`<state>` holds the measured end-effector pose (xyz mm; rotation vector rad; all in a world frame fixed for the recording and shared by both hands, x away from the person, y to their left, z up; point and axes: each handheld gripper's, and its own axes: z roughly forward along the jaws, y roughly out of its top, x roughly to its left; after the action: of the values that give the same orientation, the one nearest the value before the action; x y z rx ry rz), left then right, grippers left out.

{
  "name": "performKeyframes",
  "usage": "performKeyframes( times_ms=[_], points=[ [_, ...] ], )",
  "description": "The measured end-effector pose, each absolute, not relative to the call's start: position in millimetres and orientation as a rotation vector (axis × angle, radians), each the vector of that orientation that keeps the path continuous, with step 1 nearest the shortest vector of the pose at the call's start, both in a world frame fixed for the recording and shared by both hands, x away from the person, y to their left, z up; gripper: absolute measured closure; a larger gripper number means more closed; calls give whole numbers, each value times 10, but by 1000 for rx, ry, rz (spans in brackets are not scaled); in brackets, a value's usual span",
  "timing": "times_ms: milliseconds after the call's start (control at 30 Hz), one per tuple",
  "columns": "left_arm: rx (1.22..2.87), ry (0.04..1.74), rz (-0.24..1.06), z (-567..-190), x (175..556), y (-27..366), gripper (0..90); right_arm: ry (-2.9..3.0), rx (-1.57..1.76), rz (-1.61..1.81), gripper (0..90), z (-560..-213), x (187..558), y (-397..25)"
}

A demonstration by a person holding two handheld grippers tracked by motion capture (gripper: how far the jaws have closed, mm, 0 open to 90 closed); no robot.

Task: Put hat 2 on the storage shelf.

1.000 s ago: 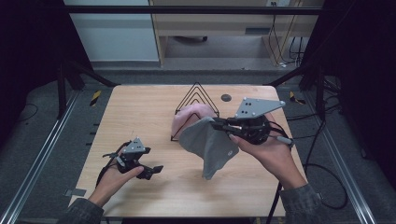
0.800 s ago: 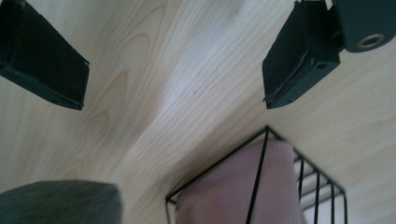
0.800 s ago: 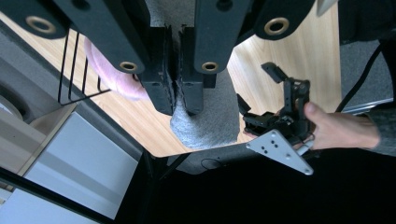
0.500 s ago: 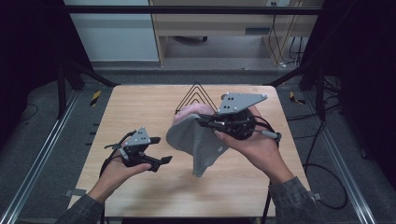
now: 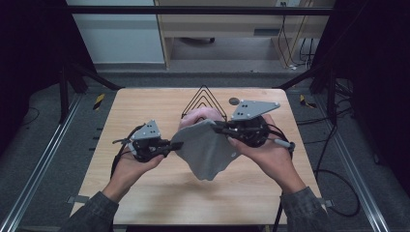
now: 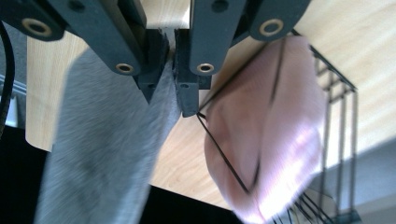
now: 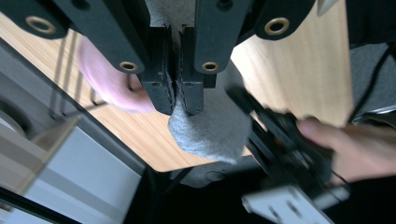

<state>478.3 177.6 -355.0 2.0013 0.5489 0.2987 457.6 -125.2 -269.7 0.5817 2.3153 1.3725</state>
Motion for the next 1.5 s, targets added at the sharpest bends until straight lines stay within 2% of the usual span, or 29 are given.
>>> performKeyframes(
  times_ms=[167,433,1500],
  points=[
    [2071,527,338,-3209,4831,1725,861,2285,649,1391,859,-2756,4597,-1370],
    [2094,513,390,-2848,4964,1687,861,2243,701,1434,857,-2769,4621,-1421],
    [2072,498,430,-2523,5012,1753,867,2284,612,1459,855,-2752,4594,-1283]
  ],
)
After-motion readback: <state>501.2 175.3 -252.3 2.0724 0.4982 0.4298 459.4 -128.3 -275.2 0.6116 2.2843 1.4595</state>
